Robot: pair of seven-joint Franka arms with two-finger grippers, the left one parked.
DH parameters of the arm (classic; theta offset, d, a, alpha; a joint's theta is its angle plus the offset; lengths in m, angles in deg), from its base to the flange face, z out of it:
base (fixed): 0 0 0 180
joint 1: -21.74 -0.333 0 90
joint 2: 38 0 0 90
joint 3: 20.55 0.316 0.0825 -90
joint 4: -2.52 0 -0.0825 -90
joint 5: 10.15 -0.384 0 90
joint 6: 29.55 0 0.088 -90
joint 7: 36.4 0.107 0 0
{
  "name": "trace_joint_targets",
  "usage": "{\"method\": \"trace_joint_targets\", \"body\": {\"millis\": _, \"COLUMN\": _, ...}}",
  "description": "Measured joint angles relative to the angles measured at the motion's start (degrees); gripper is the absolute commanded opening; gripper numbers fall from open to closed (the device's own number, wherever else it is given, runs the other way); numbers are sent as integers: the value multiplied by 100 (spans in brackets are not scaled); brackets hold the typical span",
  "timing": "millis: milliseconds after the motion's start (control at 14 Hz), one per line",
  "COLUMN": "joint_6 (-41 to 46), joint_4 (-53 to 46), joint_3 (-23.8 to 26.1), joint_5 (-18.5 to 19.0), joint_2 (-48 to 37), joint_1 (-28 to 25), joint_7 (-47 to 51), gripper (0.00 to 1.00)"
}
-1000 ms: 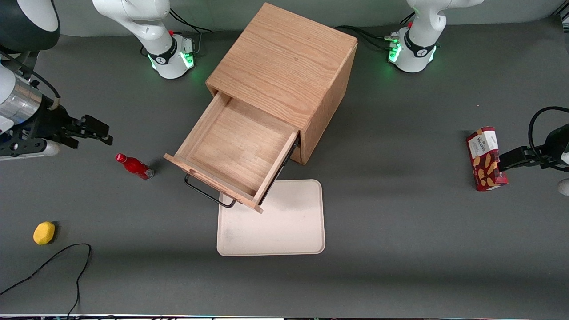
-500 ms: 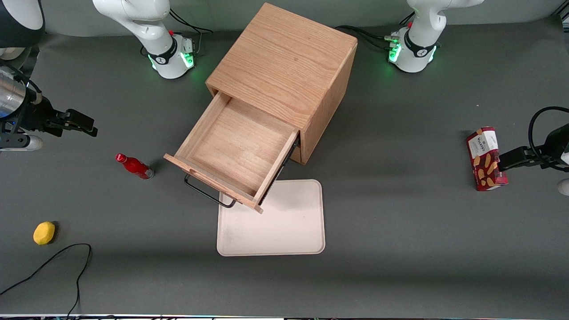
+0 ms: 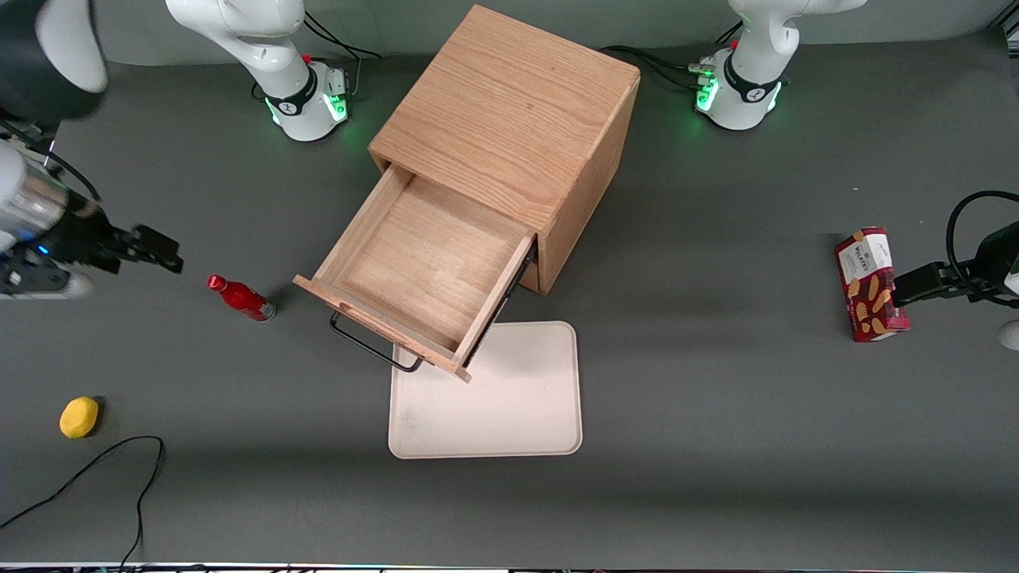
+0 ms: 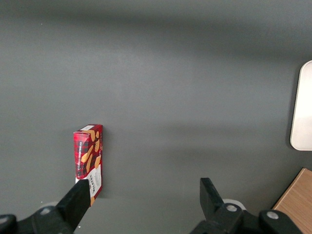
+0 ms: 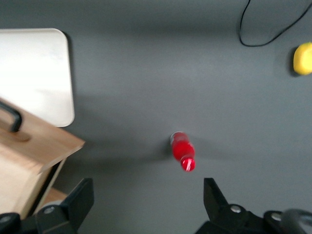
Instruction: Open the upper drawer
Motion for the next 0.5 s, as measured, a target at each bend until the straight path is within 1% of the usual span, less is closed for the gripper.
{"method": "trace_joint_targets", "body": {"millis": 143, "joint_6": -418, "joint_4": -108, "joint_3": 19, "joint_5": 173, "joint_2": 432, "joint_1": -213, "joint_7": -68, "gripper": 100}}
{"method": "trace_joint_targets", "body": {"millis": 214, "joint_6": -691, "joint_4": -186, "joint_3": 30, "joint_5": 292, "joint_2": 659, "joint_1": -310, "joint_7": -328, "gripper": 100}}
{"method": "trace_joint_targets", "body": {"millis": 357, "joint_6": -1345, "joint_4": -282, "joint_3": 40, "joint_5": 621, "joint_2": 1074, "joint_1": -494, "joint_7": -1342, "gripper": 100}}
{"method": "trace_joint_targets", "body": {"millis": 500, "joint_6": -1927, "joint_4": -317, "joint_3": 43, "joint_5": 777, "joint_2": 1431, "joint_1": -610, "joint_7": -2150, "gripper": 100}}
